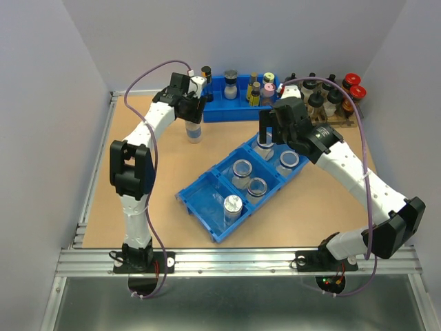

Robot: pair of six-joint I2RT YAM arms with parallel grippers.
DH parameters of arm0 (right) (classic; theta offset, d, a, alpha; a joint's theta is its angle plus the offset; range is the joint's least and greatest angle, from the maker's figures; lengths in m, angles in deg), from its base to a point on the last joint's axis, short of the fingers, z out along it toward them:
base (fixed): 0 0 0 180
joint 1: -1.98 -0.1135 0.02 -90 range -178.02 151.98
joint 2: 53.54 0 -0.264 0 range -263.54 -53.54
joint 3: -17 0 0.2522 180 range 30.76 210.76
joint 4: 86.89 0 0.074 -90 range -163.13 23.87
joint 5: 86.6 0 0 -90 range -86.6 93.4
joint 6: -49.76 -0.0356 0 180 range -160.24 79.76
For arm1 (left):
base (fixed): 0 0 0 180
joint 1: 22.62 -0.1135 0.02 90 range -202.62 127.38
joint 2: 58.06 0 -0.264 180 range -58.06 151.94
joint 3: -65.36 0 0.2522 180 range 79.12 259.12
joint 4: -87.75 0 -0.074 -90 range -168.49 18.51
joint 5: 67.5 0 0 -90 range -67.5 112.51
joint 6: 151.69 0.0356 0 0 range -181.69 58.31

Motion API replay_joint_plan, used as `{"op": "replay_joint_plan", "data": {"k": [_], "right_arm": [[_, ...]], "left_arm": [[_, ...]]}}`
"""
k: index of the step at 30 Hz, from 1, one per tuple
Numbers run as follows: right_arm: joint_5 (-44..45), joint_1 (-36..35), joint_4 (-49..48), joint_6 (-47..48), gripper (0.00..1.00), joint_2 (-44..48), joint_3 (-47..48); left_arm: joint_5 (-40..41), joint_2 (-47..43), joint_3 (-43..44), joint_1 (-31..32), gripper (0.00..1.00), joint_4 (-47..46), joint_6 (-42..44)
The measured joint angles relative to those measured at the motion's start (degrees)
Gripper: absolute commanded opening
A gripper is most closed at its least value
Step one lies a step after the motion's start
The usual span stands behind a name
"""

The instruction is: Organize the condiment bottles

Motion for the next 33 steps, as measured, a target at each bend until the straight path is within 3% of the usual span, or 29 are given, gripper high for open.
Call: {"op": "replay_joint_plan", "data": {"k": [4,5,6,7,16,25,29,33], "right_arm": [[-0.13,0.26,0.02,0.0,1.0,-0.09,0.0],[-0.2,0.28,0.0,0.0,1.0,-0.09,-0.02],[-0.2,0.31,0.0,0.0,1.0,-0.11,0.0],[-0.2,0.31,0.02,0.0,1.0,-0.09,0.0],[-0.17,0.37,0.0,0.0,1.0,-0.09,-0.02],[-0.17,1.01,0.0,-0.26,1.0,-0.11,-0.09],[-0.17,1.01,0.0,-0.31,1.0,-0.39,-0.09],[-0.2,1.05,0.0,-0.44,1.0,-1.18,-0.09]], "left_arm": [[0.13,0.11,-0.09,0.0,0.45,-0.04,-0.35],[0.22,0.11,-0.24,0.0,0.19,-0.22,-0.46],[0.33,0.11,-0.5,0.0,0.02,-0.48,-0.5],[0.48,0.09,-0.59,0.0,0.0,-0.68,-0.61],[7.3,-3.21,-2.49,0.09,0.0,1.36,-4.35],[10.84,-25.73,-11.54,1.14,0.0,7.69,-7.67],[10.12,-36.15,-19.32,6.34,0.0,9.49,-10.82],[7.45,-40.41,-25.57,13.35,0.0,12.35,-15.28]]}}
